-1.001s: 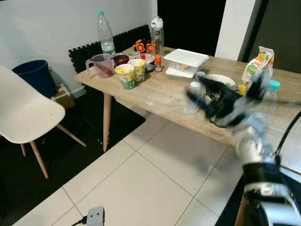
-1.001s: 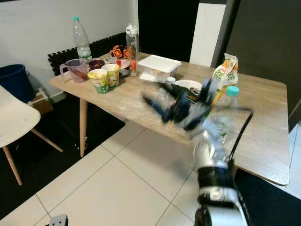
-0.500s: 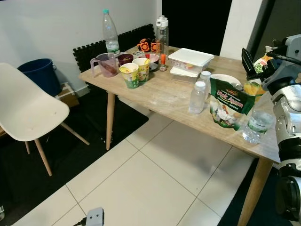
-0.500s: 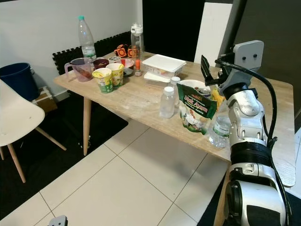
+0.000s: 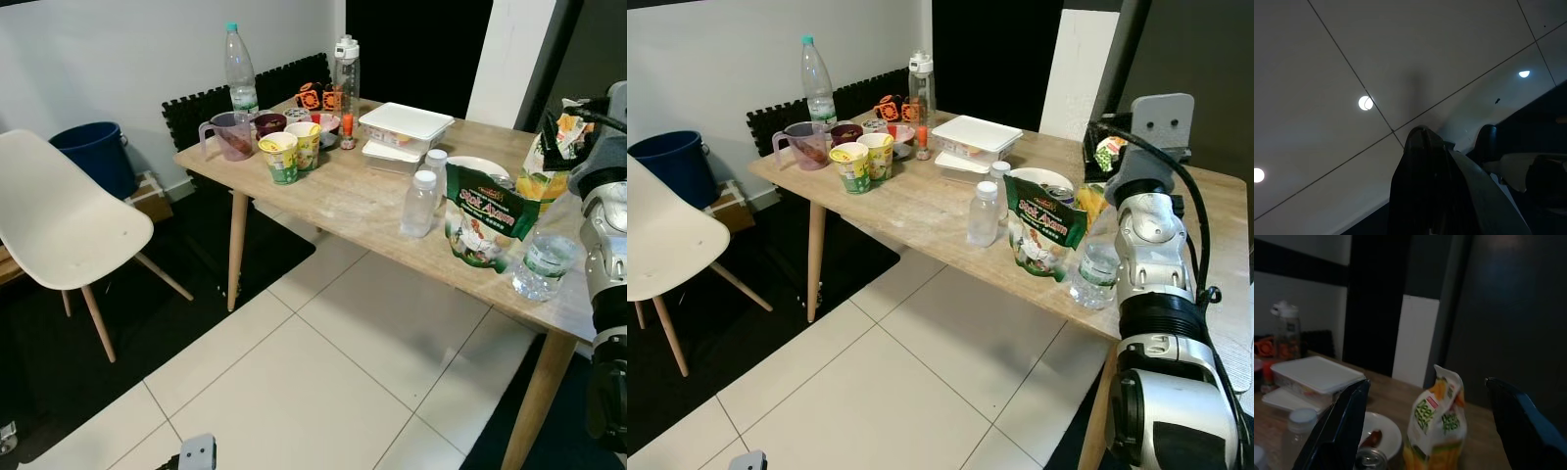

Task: Restocking fridge

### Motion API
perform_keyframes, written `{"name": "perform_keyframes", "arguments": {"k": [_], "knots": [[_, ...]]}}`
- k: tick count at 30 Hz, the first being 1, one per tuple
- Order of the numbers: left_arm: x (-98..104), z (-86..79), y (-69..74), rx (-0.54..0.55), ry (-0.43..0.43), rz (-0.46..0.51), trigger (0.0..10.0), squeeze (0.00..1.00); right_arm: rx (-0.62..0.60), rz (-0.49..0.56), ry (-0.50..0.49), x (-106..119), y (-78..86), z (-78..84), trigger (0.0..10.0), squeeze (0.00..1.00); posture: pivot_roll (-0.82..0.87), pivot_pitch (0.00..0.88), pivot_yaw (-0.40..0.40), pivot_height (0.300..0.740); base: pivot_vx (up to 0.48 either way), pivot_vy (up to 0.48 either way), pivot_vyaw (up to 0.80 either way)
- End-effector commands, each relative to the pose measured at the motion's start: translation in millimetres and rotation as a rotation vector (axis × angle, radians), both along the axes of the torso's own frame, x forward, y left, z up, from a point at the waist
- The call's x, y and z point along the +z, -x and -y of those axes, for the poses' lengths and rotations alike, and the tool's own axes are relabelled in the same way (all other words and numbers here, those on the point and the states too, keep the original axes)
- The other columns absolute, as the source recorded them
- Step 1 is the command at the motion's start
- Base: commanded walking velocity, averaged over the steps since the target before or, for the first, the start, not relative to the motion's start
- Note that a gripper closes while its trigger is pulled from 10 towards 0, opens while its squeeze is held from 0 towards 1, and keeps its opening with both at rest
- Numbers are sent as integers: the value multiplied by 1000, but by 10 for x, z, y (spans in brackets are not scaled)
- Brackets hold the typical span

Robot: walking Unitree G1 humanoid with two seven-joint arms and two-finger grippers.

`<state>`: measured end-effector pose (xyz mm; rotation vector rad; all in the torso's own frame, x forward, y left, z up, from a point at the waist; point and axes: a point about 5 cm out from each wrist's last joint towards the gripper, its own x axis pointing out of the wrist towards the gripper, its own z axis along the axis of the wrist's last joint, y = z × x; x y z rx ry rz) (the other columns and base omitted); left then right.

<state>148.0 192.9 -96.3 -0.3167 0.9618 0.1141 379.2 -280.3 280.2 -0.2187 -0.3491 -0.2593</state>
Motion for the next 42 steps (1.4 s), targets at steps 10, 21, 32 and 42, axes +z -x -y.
{"name": "perform_keyframes", "arguments": {"k": [10, 21, 32, 42], "knots": [[-3, -8, 6, -1, -3, -7, 10000, 0, -9, -108, -157, -54, 26, 148, 10000, 0, -82, 0, 43, 740, 0, 0, 0], [6, -8, -14, -7, -3, 1, 10000, 0, 127, -196, -186, -89, 52, 130, 10000, 0, -85, 0, 42, 740, 0, 0, 0], [9, -7, -21, -3, -1, 5, 10000, 0, 158, -279, -152, -111, 182, 277, 10000, 0, -85, 0, 43, 740, 0, 0, 0], [9, -9, -21, -2, 0, 6, 10000, 0, 152, -332, -137, -175, 260, 352, 10000, 0, -84, 0, 42, 740, 0, 0, 0]]}}
